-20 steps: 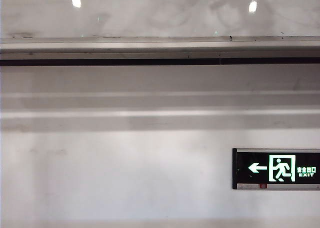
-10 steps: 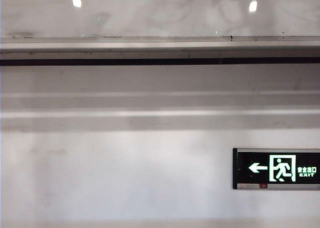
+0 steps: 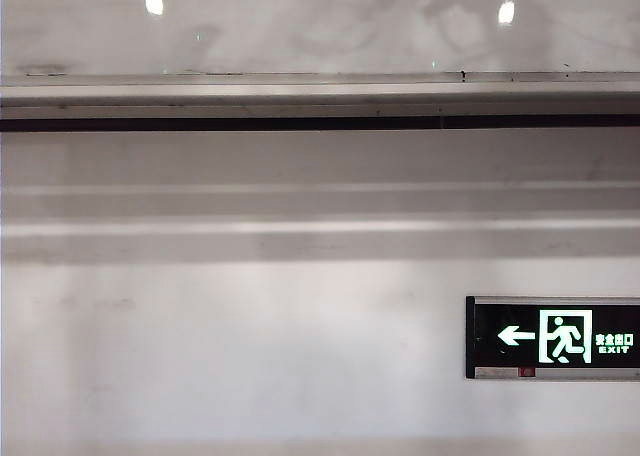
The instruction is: Take a marker from the whiteboard tray, write "Hi!" on the whiteboard, and then put the marker back vertically into the whiteboard tray.
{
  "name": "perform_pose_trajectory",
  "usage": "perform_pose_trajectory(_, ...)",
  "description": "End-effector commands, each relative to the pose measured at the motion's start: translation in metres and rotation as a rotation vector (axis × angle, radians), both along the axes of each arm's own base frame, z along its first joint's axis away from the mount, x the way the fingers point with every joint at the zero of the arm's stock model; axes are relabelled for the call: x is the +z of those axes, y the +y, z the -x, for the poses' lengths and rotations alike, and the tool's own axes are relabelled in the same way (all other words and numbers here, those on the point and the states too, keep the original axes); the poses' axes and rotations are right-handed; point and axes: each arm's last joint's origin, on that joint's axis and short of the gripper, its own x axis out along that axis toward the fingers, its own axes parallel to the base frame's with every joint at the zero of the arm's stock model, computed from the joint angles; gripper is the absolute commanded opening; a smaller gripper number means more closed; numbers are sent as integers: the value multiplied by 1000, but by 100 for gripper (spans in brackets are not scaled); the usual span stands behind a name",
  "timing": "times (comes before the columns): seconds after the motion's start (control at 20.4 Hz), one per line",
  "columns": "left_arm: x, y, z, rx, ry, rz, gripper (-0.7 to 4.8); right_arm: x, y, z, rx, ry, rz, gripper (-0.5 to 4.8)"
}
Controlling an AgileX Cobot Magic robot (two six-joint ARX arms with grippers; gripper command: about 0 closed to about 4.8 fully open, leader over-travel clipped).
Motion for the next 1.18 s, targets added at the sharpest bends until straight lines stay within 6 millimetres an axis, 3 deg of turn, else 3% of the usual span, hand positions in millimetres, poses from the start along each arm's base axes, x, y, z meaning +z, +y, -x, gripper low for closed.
perform_pose_trajectory(0.05, 2, 1, 1, -5, -10, 7, -5, 0, 0, -1, -6, 4, -6, -1)
perform_pose_trajectory(1.18, 2, 1, 1, -6, -9, 6, -5, 1, 1, -4, -7, -18, -13, -1)
